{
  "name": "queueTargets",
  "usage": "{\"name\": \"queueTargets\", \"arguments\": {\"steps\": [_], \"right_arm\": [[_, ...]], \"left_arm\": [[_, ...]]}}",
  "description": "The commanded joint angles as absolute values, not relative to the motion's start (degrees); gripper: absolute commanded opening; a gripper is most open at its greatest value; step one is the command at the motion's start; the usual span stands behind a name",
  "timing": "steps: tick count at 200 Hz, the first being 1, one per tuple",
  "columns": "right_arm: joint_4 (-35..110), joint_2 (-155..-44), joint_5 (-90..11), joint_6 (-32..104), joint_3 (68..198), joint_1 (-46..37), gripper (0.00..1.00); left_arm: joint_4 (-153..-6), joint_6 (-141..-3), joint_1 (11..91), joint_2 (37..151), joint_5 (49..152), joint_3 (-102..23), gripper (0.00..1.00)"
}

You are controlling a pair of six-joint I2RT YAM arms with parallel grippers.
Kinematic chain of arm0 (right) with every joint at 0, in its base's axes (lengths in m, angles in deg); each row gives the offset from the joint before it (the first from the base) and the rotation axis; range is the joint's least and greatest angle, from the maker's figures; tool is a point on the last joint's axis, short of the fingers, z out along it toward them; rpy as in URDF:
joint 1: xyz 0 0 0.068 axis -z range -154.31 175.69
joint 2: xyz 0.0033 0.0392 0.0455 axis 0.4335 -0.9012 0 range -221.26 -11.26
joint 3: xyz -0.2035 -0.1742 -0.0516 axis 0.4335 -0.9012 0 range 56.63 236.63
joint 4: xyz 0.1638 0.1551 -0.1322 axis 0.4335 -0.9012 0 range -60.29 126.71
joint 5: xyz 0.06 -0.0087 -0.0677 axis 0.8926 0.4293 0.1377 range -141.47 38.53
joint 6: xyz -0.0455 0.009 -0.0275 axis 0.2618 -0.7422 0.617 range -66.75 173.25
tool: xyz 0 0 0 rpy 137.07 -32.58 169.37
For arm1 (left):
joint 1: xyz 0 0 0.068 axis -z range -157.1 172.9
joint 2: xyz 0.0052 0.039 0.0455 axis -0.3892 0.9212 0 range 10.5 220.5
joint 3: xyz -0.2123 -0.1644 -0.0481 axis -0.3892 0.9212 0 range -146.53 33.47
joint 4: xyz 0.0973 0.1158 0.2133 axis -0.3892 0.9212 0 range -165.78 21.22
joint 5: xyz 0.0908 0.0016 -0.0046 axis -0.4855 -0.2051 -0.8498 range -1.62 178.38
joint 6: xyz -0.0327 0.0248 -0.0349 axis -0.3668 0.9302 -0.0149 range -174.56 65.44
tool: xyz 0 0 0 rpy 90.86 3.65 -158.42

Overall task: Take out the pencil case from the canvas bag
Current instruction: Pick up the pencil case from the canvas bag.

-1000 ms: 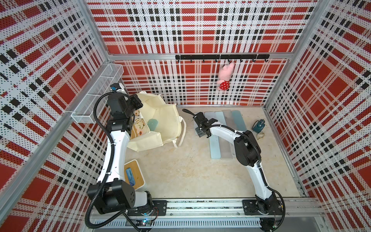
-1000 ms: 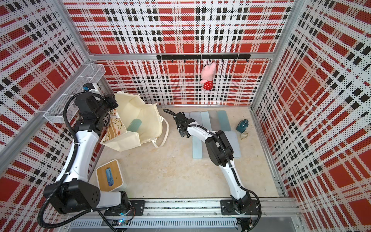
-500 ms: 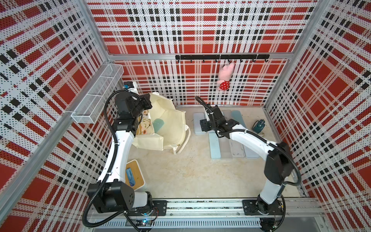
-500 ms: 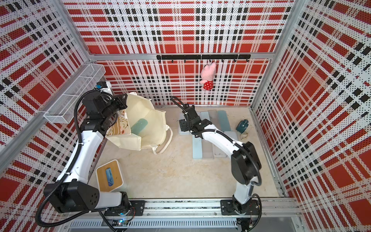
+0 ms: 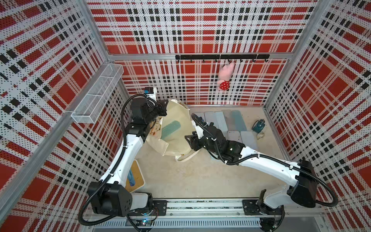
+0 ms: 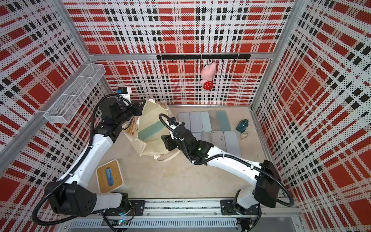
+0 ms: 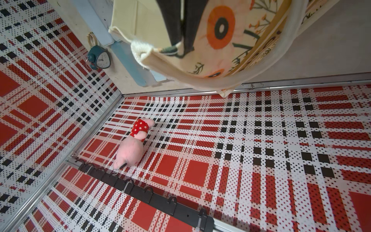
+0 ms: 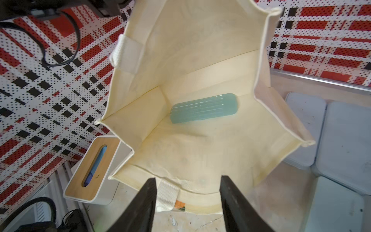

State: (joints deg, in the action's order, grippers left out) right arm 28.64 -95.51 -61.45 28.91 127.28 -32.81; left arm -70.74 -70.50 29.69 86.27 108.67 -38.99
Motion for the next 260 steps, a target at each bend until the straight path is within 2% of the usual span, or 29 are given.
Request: {"name": "queueTargets", "arguments": {"steps": [1,73,119,182,260], "right_arm": [[31.44,-97.1,-62.9,26.02,127.28,-34.21,0.52],[32.64,-109.15,-60.07,19.02,128.9,-34.33,0.47],[28.87,-119.17,-60.65,14.55,137.48,-34.19,0.47],[30.46,-129.06,-56.91,-5.65,144.58,-30.11,0.5],[30.72,-132.11,-58.02,-26.91,144.53,-26.62,0.7]], "left_arm": [[-75.39,-69.71,31.01,83.4,107.85,-38.1,0.0],[-75.07,-71.07,33.72,81.35,105.42,-37.63,0.0],[-75.09,-72.76,34.34,80.09,104.04,-37.59,0.0],[-76.75,-77.35,35.11,75.59,103.05,-36.4,0.0],[-77.85,-78.58,39.58,73.53,103.63,-35.97,0.0]]}}
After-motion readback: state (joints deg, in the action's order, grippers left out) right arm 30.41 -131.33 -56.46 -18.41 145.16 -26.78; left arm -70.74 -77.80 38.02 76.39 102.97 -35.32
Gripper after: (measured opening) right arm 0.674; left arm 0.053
